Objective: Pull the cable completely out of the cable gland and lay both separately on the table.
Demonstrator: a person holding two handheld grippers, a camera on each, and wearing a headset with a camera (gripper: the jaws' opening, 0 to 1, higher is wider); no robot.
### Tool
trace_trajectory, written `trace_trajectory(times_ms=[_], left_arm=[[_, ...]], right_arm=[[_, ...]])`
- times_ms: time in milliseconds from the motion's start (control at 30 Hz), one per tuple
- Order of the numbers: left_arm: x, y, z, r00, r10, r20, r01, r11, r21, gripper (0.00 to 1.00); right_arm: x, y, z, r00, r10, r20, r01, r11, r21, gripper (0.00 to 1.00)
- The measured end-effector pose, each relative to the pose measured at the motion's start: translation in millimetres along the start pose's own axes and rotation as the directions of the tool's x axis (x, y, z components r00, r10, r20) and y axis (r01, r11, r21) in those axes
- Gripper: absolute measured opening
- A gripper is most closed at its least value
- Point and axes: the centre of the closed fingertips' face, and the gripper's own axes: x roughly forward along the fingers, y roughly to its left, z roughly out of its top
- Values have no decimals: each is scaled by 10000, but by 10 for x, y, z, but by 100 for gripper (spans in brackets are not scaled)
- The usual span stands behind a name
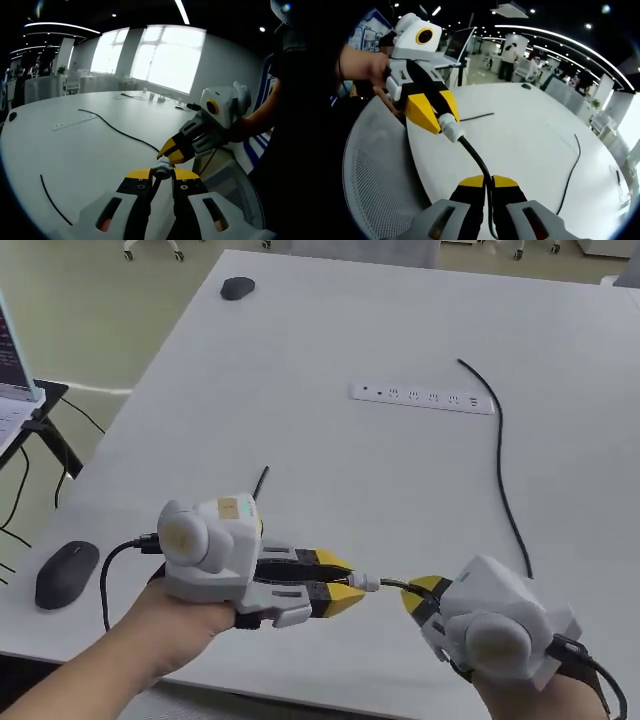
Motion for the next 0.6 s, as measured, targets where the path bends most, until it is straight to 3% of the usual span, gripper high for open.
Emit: trace_trajectory(times_ms=[333, 500, 600], left_arm=[[7, -18, -10, 10000, 11, -2, -11, 10000, 97, 15], [31, -35, -41, 10000, 1, -83, 0, 9999, 115, 15], [30, -38, -68, 9999, 3, -139, -2, 10000, 86, 15]], right_arm=[[17, -105, -271, 9985, -197, -513, 260, 9917, 1257, 0], [66, -109, -462, 9960, -148, -885, 338, 9754, 2178, 0], [65, -105, -512, 9946, -79, -1033, 295, 9773, 2096, 0]])
